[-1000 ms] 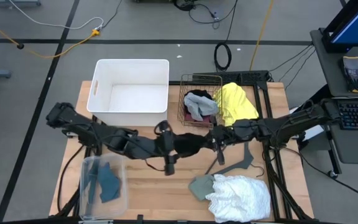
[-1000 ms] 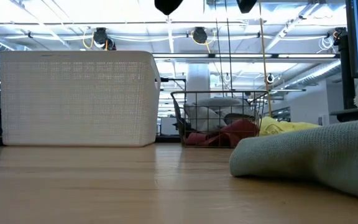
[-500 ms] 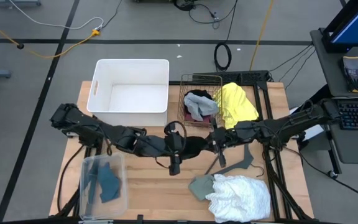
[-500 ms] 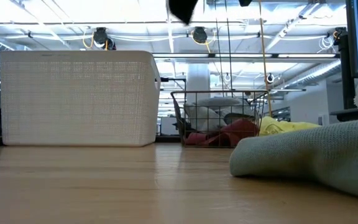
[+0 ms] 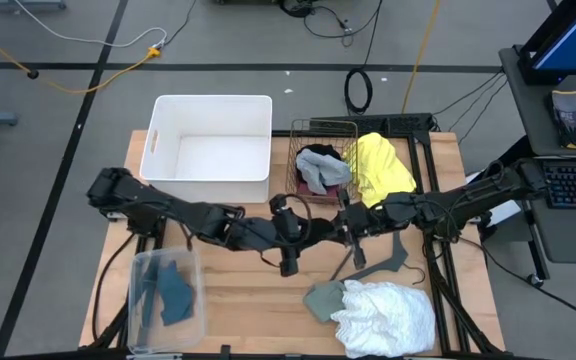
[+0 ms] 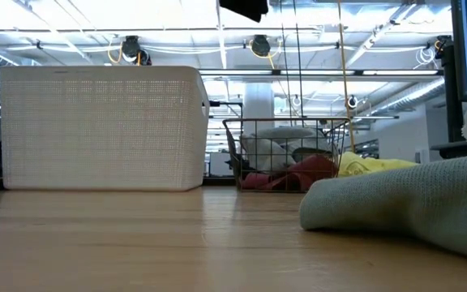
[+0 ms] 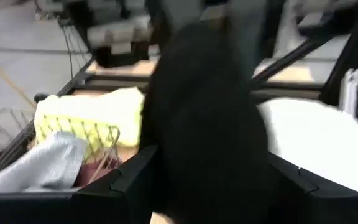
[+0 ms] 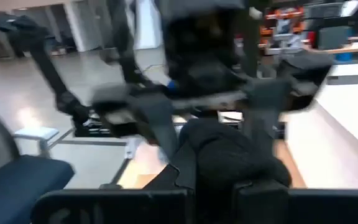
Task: Pick & Place Cloths
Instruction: Put the black sock into the transparent bin, then put the gray sock into the transparent bin
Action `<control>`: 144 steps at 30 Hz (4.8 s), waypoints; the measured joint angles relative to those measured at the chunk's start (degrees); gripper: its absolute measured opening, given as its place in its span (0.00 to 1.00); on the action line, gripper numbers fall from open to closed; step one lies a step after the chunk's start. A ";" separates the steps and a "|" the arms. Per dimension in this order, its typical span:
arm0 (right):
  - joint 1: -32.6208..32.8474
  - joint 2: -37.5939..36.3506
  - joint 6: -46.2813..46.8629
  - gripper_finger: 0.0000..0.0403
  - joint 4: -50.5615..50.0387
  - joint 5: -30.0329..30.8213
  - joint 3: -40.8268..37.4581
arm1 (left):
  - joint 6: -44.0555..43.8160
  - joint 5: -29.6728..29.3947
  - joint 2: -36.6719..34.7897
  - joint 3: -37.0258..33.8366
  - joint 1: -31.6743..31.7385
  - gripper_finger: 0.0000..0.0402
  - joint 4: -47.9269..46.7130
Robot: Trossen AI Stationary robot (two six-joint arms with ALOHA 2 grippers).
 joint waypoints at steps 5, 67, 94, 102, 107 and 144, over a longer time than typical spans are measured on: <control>0.00 -0.02 0.85 0.02 0.10 -0.98 0.00 | -0.39 -0.07 0.85 -0.05 0.85 0.47 -0.12; 5.66 -0.07 2.33 0.47 -28.50 -8.50 0.07 | -110.58 34.80 -11.91 -0.09 -30.32 0.00 -63.68; 5.66 -0.07 4.46 0.47 -28.48 -8.52 0.04 | -125.05 36.20 -9.18 -20.34 -35.40 0.00 -52.41; 5.66 -0.07 4.91 0.47 -28.47 -8.53 0.04 | -124.86 32.50 -9.36 -26.27 -35.68 0.00 -41.89; 5.66 -0.07 4.92 0.47 -28.45 -8.52 0.04 | -124.92 31.89 -9.49 -26.32 -35.69 0.01 -41.88; 5.63 -0.04 4.84 0.48 -28.47 -9.77 0.02 | -115.45 12.74 -29.35 -21.29 -35.80 0.37 -39.13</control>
